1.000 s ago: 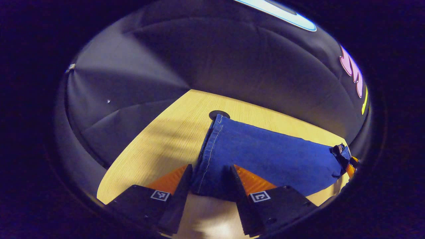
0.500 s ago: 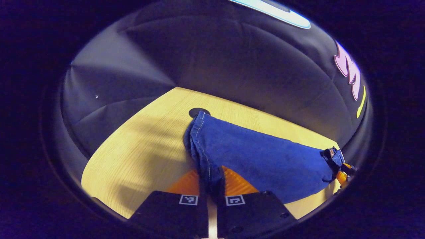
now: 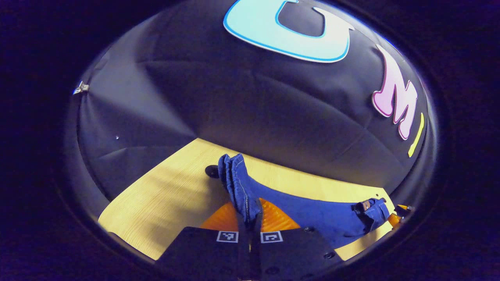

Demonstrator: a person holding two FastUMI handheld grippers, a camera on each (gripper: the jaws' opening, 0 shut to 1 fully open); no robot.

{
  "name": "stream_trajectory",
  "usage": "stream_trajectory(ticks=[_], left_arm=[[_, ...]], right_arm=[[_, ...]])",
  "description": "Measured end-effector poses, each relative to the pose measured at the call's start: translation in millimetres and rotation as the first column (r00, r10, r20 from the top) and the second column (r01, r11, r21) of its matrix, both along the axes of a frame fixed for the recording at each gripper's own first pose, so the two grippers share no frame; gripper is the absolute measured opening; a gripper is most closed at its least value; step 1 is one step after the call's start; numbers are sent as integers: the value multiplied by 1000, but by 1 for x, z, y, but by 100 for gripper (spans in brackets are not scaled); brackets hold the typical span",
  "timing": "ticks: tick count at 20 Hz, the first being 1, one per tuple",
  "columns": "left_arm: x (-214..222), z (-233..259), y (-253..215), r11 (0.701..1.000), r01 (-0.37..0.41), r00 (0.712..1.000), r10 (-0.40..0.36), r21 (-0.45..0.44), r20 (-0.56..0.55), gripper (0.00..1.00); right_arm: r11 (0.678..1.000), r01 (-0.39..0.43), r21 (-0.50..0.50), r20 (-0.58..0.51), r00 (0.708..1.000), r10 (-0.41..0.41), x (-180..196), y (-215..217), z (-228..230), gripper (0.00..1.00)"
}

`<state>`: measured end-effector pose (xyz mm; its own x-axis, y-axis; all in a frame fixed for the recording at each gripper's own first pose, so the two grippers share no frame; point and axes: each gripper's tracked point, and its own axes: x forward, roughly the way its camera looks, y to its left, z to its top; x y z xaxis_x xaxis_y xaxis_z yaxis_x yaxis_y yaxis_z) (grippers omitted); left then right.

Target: Grasp the waist and the cuffs of the jeans and fold them to make the two legs overlap; first hold the waist and fold one-third of the jeans toward the cuffs, then hold the cuffs and fold the remaining one-third in the same direction to finish folding.

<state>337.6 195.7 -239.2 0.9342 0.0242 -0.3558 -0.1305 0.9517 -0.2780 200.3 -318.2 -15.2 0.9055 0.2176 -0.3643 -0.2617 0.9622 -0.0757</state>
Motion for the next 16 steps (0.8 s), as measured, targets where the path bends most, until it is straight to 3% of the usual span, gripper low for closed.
stream_trajectory(ticks=[5, 10, 13, 16], left_arm=[[0, 68, -93, 997, 74, 995, -74, 12, 73, 6], [-4, 124, -222, 979, 205, 970, -204, 7, 134, 6], [2, 139, -304, 957, 290, 948, -290, 18, 128, 6], [7, 145, -390, 914, 405, 906, -400, -12, 138, 6]], right_arm=[[999, 8, -51, 41, 999, -6, -1, -34, 21, 97], [998, 60, -25, 51, 997, -59, -4, -75, 47, 97], [995, 95, -6, 45, 995, -94, -13, -106, 61, 96], [986, 157, -59, 32, 987, -156, -24, -153, 64, 97]])
